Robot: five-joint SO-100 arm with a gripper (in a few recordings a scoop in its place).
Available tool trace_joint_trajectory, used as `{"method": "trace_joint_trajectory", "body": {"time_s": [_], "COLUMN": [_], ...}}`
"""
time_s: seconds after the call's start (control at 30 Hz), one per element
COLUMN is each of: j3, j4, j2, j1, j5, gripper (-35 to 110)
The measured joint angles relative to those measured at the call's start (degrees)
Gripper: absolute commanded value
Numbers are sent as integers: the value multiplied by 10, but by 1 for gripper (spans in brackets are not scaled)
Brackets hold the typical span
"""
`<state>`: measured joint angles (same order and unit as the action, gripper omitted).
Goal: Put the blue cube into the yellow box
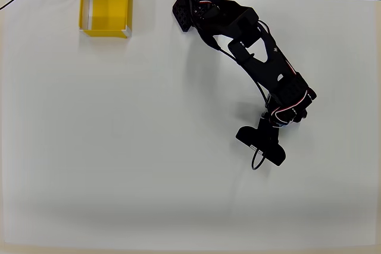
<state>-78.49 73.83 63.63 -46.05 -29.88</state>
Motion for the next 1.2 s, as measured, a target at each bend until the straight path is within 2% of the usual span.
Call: {"method": "trace_joint_trajectory", "body": {"time_s": [0.2,0.47,0.7,0.93,1.2], "j3": [2,2,9,15,56], "j4": [-6,-5,-5,25,50], "j2": [-7,-9,-14,-14,31], "j1": [4,4,4,19,131], "j5": [2,1,-4,-54,-152], "gripper": [30,13,8,5,6]}}
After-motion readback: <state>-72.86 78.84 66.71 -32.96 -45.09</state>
